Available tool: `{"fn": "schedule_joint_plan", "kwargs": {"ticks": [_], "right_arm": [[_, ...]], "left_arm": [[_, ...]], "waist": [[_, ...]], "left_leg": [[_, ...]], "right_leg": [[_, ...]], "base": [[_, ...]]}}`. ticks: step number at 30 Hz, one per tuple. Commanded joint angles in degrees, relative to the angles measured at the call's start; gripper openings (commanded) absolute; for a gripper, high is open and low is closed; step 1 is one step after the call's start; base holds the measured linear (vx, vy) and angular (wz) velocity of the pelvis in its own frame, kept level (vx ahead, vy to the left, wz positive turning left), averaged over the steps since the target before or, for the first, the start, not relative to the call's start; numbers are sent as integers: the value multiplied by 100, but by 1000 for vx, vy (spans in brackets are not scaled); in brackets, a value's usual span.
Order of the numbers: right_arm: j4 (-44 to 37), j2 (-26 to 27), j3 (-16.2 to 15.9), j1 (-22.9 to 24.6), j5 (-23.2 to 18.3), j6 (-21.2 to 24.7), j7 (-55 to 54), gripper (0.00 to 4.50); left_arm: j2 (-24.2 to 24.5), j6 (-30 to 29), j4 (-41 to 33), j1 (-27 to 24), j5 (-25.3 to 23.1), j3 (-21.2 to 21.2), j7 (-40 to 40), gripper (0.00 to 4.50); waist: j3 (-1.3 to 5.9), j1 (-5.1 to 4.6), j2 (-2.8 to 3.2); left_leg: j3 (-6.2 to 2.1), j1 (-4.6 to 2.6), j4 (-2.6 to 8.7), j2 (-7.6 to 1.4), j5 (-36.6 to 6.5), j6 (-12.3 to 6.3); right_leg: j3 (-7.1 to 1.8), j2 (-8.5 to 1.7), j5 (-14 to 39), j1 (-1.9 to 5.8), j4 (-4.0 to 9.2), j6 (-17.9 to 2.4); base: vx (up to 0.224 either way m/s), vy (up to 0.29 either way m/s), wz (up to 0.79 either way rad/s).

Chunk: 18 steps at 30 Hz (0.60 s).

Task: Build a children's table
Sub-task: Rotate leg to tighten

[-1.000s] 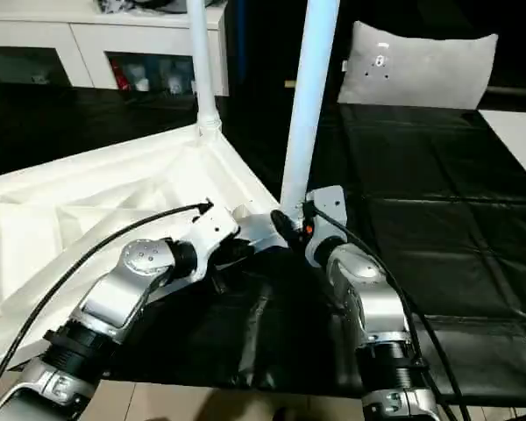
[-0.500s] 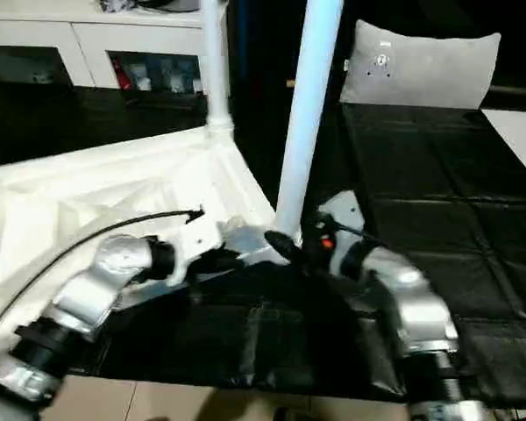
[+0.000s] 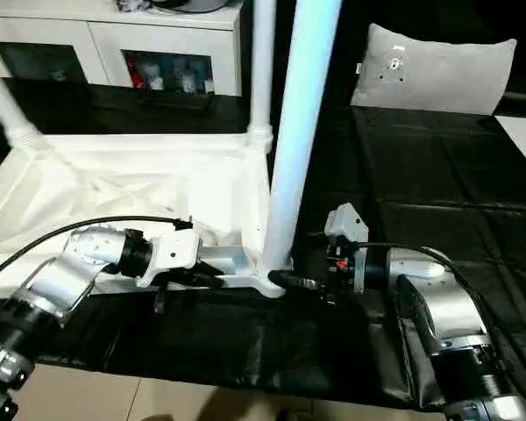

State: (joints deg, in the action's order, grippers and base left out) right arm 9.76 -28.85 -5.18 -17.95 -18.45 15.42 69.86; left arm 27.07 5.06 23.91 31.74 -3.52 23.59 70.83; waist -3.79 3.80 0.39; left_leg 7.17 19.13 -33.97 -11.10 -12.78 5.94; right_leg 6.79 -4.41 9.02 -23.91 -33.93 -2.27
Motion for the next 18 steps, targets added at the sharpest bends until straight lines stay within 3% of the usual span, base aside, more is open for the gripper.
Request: {"fn": "schedule_joint_plan", "kwargs": {"ticks": [1,15,18], "right_arm": [[-18,-72,-72,-60,-115,79,132,374],[52,80,-154,-86,-134,203,93,242],[30,86,-161,-77,-160,235,82,231]], "left_arm": [[59,190,44,39,-167,277,253,0],[32,369,136,7,-74,256,406,0],[24,363,136,-1,-65,240,402,0]], "waist": [[362,9,-71],[355,91,-69],[353,98,-73]], "left_leg": [[106,134,363,-127,-356,-679],[118,121,374,-128,-336,-576],[119,124,377,-126,-354,-548]], "right_leg": [[-323,-357,1788,450,432,-837],[-328,-360,1875,434,440,-763],[-328,-357,1912,437,444,-741]], "base": [[0,0,0],[0,0,0],[0,0,0]]}}
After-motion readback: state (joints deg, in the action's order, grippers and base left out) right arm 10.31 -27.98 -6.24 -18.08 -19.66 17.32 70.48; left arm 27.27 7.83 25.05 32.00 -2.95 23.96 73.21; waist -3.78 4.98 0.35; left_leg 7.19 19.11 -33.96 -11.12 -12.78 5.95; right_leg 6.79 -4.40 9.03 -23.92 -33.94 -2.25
